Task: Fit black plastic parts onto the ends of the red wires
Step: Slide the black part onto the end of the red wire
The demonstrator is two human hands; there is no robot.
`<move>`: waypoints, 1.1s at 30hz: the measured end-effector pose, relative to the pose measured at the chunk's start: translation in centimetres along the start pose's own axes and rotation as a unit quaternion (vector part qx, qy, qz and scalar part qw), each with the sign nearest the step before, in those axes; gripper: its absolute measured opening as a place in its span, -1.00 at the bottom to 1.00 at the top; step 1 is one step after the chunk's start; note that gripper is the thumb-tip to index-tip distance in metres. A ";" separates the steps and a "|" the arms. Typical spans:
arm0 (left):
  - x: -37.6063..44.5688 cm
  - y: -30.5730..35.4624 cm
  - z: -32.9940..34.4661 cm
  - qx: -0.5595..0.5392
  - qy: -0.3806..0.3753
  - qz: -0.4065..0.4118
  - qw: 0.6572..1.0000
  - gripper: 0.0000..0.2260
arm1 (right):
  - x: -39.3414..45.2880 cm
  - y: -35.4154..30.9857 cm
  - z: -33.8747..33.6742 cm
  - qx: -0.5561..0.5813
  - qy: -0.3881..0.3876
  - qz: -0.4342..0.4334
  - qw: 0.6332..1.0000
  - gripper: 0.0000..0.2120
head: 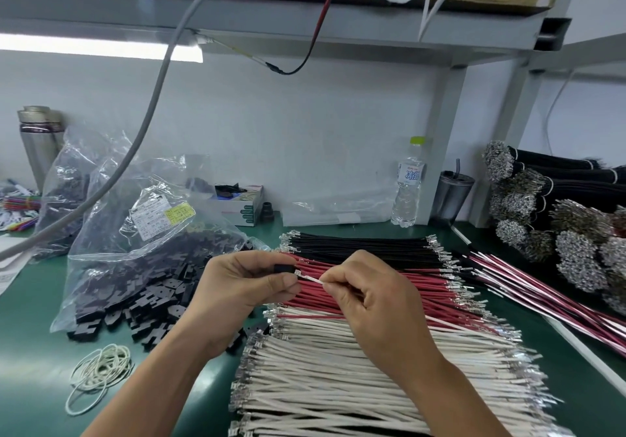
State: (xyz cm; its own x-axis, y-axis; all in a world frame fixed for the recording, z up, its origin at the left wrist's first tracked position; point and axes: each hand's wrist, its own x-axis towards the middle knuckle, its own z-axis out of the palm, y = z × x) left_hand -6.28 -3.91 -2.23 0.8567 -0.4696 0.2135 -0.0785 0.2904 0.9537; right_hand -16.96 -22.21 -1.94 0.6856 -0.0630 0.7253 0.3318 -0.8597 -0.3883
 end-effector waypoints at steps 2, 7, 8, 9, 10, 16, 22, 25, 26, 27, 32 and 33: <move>0.0 -0.1 0.0 0.000 -0.006 -0.001 1.000 -0.68 | -0.1 -0.1 0.1 -0.041 -0.007 0.000 0.999 -0.93; -0.1 -0.1 -0.1 0.013 -0.021 0.000 1.000 -0.68 | 0.0 -0.4 0.4 -0.105 -0.021 0.003 0.994 -0.90; -0.1 -0.1 0.0 0.023 -0.023 0.001 0.999 -0.69 | 0.0 -0.4 0.4 -0.114 -0.019 0.006 0.993 -0.90; -0.1 -0.1 0.0 0.034 -0.024 0.003 0.999 -0.69 | 0.0 -0.4 0.3 -0.121 -0.014 0.011 0.992 -0.90; -0.2 -0.1 0.2 0.044 -0.024 0.003 0.999 -0.70 | 0.0 -0.5 0.4 -0.125 -0.008 0.018 0.992 -0.91; -0.4 -0.2 0.7 0.087 -0.023 0.005 0.996 -0.81 | -0.2 -0.6 0.8 -0.118 -0.017 0.022 0.993 -0.91; -0.4 -0.5 0.9 0.117 -0.003 0.036 0.992 -0.80 | -0.4 -0.7 1.0 -0.133 0.004 0.010 0.991 -0.90; -0.3 -0.6 0.8 0.138 -0.004 0.042 0.990 -0.79 | -0.5 -0.1 1.3 -0.063 -0.017 0.057 0.996 -0.89; -0.3 -0.5 0.7 0.140 -0.010 0.045 0.989 -0.79 | -0.4 0.2 1.4 -0.018 -0.034 0.086 0.996 -0.88; -0.3 -0.5 0.6 0.141 -0.015 0.051 0.989 -0.79 | -0.4 0.4 1.3 0.015 -0.055 0.110 0.992 -0.88; -0.4 -0.7 0.7 0.148 -0.039 0.069 0.986 -0.80 | -0.4 0.2 1.4 0.027 -0.070 0.097 0.992 -0.89; -0.4 -0.7 0.8 0.151 -0.041 0.070 0.985 -0.80 | -0.5 0.1 1.5 0.022 -0.065 0.091 0.993 -0.90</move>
State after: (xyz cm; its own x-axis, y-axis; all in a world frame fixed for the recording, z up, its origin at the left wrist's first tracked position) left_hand -6.92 -4.59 -2.84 0.7830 -0.5122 0.3530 -0.3523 0.1025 0.9303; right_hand -16.33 -21.48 -3.14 0.8142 -0.1459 0.5620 0.2214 -0.8168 -0.5328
